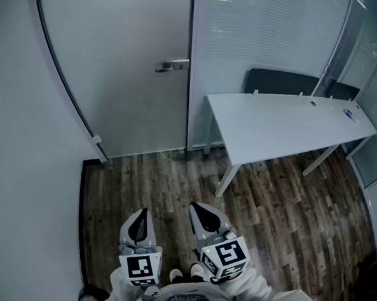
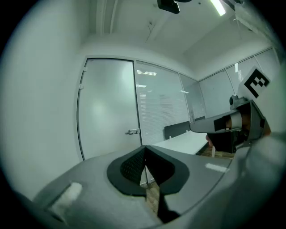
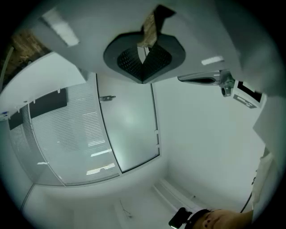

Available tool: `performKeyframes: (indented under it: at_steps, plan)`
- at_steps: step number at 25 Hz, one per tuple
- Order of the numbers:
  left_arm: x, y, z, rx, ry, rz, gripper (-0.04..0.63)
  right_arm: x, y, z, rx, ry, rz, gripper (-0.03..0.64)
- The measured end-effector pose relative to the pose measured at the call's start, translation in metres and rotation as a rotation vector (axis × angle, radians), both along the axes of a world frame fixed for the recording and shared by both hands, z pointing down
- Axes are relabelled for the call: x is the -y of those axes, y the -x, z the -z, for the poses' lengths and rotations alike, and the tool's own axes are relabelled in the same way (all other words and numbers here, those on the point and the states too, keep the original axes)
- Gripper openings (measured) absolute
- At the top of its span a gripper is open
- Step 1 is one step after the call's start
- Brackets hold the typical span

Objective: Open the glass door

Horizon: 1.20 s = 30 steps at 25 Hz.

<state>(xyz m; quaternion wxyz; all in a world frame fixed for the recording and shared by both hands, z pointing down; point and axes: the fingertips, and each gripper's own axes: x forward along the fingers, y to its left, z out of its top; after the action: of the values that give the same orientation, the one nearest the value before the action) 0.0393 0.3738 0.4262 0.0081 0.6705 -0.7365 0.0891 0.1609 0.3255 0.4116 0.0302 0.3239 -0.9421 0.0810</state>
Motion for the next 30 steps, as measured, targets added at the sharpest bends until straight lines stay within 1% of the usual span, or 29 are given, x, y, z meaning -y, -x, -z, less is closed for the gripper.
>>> performKeyframes:
  at_steps: [4,10,14,17,21,24,26,30]
  plan:
    - [-0.006,0.003,0.002,-0.002,0.000,0.000,0.005,-0.007,0.002,0.002,0.001,0.004,0.002,0.003]
    - [-0.004,-0.004,0.002,0.017,0.005,-0.002,0.005,-0.006,-0.005,0.000,0.007,0.009,0.012,0.003]
    - [-0.002,-0.008,-0.003,0.026,0.023,0.011,0.005,0.002,-0.018,-0.004,0.032,0.033,0.012,0.005]
    - [0.002,-0.012,-0.003,0.031,0.024,0.032,0.005,0.009,-0.032,-0.004,0.048,0.031,0.003,0.005]
    - [0.011,-0.023,0.001,0.044,0.004,0.047,0.005,0.020,-0.049,-0.008,0.032,0.019,0.002,0.005]
    - [0.019,-0.031,0.000,0.048,0.005,0.042,0.005,0.029,-0.056,-0.014,0.033,0.042,-0.002,0.005]
    - [0.025,-0.031,-0.001,0.047,0.008,0.035,0.005,0.034,-0.055,-0.015,0.032,0.045,-0.001,0.005]
    - [0.043,-0.018,-0.007,0.039,0.008,0.035,0.005,0.050,-0.040,-0.021,0.026,0.055,0.003,0.005]
